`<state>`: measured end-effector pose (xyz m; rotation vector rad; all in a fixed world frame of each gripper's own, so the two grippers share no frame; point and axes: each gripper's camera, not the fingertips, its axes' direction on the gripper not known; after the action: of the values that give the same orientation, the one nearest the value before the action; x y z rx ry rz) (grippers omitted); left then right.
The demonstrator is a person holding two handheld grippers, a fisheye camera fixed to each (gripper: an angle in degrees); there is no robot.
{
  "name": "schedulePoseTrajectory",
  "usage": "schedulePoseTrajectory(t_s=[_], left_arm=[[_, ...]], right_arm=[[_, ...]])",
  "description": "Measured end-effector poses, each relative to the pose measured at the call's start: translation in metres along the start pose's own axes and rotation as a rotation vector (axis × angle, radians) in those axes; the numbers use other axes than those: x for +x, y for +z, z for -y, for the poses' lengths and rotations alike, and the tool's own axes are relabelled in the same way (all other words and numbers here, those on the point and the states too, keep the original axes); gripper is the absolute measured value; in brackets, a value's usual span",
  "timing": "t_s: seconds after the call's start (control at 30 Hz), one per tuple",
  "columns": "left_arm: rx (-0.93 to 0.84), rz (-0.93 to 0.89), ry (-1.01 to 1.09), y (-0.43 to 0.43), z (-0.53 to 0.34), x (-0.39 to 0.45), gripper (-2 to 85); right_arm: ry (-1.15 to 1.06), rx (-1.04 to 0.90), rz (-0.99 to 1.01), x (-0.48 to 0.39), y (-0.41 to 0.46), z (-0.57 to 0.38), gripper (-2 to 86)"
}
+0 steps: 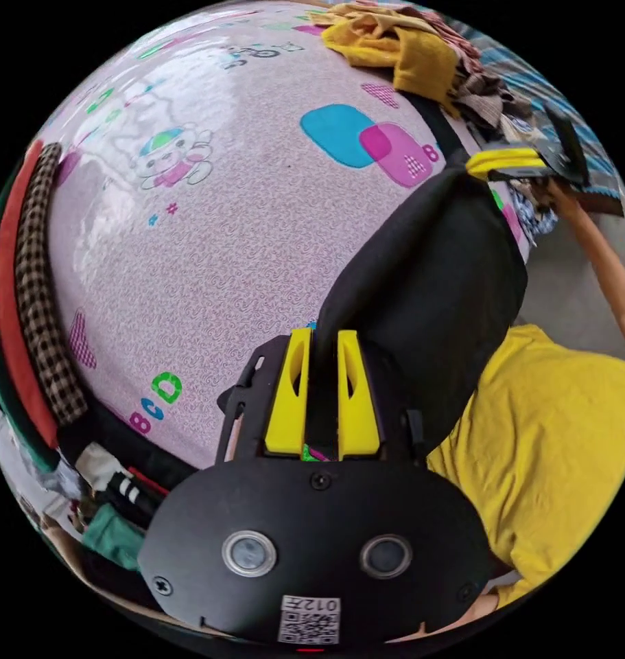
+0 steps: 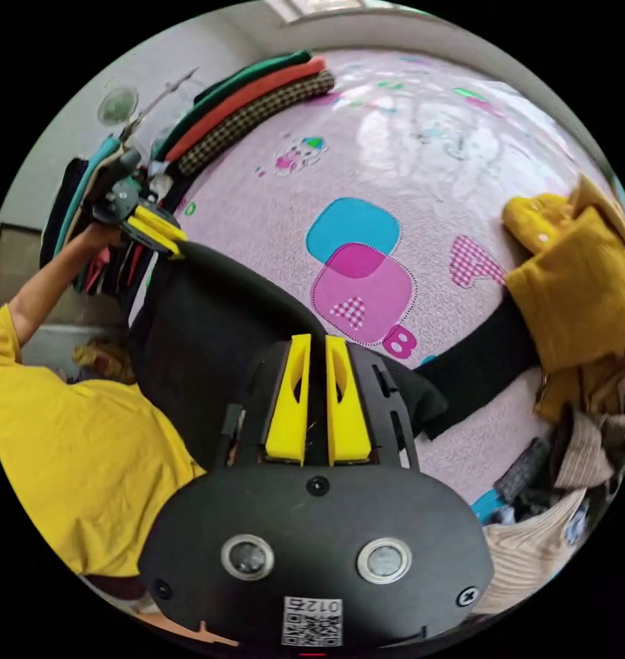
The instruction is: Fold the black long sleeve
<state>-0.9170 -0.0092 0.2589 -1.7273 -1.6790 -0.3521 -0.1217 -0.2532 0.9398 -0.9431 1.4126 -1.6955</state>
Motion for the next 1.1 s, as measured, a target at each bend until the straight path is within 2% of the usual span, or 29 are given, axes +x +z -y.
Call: schedulePoseTrajectory(t_s=[0.13,0.2,0.27,0.43,0.6,0.7,0.8,0.87,0.97,1.1], left_arm=[[0.174,0.187,-0.168,-0.012,-0.040,0.028,1.2],[0.256,0.246,-0.162,-0.015,-0.062,0.053,0.8],[0.304,0.237,-0.053,-0.006,-0.084,0.097,0.6],[0.257,0.285,0.157,0.045,-0.124,0.187,0.8],[0.230,0.273,0.074,0.087,-0.169,0.207,1.3],[0.259,0.164,-0.136,0.095,-0.207,0.184,2.4],[0.274,0.010,-0.449,0.112,-0.264,0.142,4.4],[0.327,-0.151,-0.733,0.135,-0.325,0.110,6.1],[0.428,-0.357,-1.031,0.171,-0.398,0.086,8.7],[0.580,-0.527,-1.217,0.209,-0.451,0.077,12.1]], right_arm=[[0.140,0.104,0.014,-0.004,-0.035,-0.091,7.0],[0.241,0.128,0.081,0.003,-0.042,-0.143,8.2],[0.413,0.196,0.198,0.017,-0.049,-0.220,9.4],[0.716,0.403,0.365,0.043,-0.059,-0.351,13.6],[0.846,0.472,0.515,0.090,-0.047,-0.413,16.6],[0.869,0.464,0.586,0.116,-0.041,-0.431,17.1],[0.854,0.503,0.604,0.129,-0.056,-0.443,17.4],[0.821,0.447,0.667,0.140,-0.053,-0.445,17.2],[0.738,0.349,0.795,0.147,-0.039,-0.432,16.6],[0.702,0.355,0.871,0.157,-0.035,-0.423,16.0]])
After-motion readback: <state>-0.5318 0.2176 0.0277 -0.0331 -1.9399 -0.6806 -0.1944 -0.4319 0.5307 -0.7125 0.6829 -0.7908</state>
